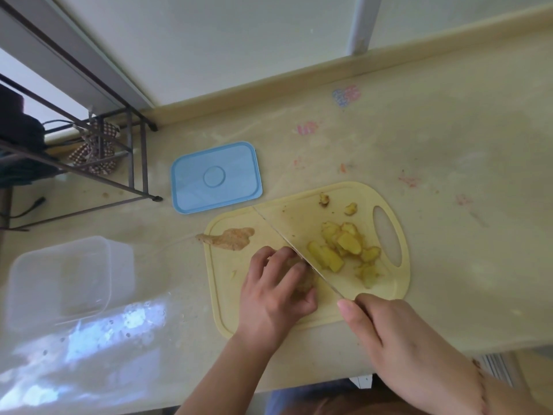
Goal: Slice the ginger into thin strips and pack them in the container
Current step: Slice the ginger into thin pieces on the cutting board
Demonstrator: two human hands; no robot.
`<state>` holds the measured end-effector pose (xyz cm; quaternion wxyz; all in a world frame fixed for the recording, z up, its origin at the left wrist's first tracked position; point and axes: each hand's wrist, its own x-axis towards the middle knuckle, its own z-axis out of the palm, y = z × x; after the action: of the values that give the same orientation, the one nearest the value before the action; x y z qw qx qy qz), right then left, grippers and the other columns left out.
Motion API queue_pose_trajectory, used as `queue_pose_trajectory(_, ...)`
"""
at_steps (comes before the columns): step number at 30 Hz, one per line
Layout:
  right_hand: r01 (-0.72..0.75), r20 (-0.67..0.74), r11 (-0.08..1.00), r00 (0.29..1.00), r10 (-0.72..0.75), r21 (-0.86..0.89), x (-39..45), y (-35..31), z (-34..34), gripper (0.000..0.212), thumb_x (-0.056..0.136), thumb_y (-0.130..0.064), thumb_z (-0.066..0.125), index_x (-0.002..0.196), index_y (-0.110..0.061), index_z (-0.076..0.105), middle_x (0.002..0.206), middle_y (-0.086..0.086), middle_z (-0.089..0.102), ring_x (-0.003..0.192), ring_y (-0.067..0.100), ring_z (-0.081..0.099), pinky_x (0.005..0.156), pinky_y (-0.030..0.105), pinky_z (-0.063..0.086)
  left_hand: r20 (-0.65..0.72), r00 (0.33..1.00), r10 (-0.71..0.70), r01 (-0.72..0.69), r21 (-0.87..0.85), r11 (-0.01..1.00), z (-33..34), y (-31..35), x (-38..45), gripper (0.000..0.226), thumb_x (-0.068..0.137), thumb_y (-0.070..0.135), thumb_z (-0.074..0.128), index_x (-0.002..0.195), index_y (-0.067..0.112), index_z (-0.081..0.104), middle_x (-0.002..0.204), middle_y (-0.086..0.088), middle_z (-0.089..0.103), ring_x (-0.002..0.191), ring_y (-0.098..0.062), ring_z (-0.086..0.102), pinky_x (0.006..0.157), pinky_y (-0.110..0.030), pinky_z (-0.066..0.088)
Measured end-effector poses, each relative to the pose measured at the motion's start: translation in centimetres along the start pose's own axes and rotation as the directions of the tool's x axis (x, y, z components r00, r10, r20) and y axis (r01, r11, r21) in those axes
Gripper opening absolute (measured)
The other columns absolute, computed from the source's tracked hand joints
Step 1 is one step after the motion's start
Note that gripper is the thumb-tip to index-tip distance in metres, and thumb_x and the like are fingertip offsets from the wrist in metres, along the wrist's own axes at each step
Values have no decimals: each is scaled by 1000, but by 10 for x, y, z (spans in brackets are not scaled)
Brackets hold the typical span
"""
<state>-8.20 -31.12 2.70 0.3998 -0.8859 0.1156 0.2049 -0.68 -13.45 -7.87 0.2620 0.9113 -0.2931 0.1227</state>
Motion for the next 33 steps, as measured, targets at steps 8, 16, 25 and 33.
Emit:
queue_pose_trajectory(8, -14, 35, 1000, 999, 13, 7, 21, -6, 6, 47, 86, -63, 18, 62, -30, 40, 50, -6, 45, 52, 2, 48, 53, 22, 37, -34, 999, 12, -12, -20, 1000, 3, -1, 0, 18, 73, 24, 79, 84, 10, 75, 106, -6, 70, 92, -38, 58, 84, -38, 49)
queue_pose_trajectory(16, 56, 12, 997, 998, -56, 57, 45, 3, 18, 56, 85, -65, 14, 69, -28, 54, 53, -4, 50, 55, 4, 53, 52, 19, 37, -42, 998, 37, -37, -10, 999, -1, 1, 1, 17, 75, 23, 78, 83, 9, 74, 101, -9, 68, 92, -33, 57, 88, -36, 49)
queue_pose_trajectory(25, 22, 21, 998, 1000, -24, 67, 24, 5, 0, 60, 87, -64, 20, 65, -16, 49, 52, 2, 49, 50, 10, 49, 53, 28, 37, 15, 1000, -23, 24, -47, 999, -12, 4, 2, 19, 75, 23, 77, 88, 10, 73, 104, -6, 65, 99, -32, 58, 88, -31, 49)
queue_pose_trajectory(33, 25, -4, 999, 1000, -25, 25, 2, -2, 2, 51, 85, -66, 20, 60, -25, 37, 54, -9, 53, 53, 10, 47, 52, 25, 35, -4, 1000, -24, 23, -45, 999, -8, 3, 2, 16, 80, 25, 69, 86, 12, 76, 104, -5, 67, 99, -33, 58, 89, -33, 49)
